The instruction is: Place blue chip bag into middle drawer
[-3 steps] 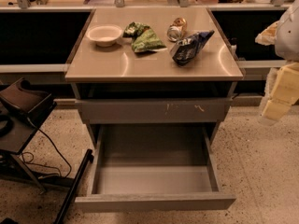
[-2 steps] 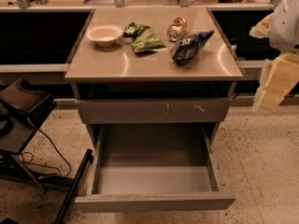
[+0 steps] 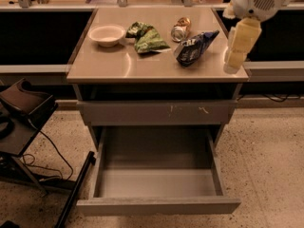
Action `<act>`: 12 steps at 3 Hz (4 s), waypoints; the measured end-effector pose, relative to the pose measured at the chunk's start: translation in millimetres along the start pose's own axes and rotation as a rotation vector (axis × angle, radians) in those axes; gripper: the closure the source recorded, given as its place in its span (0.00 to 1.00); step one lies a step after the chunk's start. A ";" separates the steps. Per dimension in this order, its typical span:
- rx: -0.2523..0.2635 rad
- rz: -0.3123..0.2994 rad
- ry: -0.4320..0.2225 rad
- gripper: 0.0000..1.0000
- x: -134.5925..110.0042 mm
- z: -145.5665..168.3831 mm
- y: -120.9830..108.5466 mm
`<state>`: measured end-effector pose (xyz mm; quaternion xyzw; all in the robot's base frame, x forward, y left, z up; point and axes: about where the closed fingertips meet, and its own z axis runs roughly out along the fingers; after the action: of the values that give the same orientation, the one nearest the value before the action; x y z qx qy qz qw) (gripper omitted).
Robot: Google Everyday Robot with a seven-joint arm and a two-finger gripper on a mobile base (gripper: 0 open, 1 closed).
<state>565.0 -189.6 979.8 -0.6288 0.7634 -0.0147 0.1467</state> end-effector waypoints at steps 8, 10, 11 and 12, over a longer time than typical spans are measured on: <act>0.045 0.110 -0.529 0.00 -31.2 106.5 -158.7; 0.034 0.136 -0.549 0.00 -36.3 125.8 -165.2; -0.059 0.189 -0.599 0.00 -37.6 177.2 -161.4; -0.132 0.225 -0.622 0.00 -38.8 218.7 -156.1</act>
Offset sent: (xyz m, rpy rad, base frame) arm 0.0419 0.0101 0.0100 0.0274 -0.0369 -0.0062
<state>773.7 -149.3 811.0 -0.5233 0.7460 0.2434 0.3322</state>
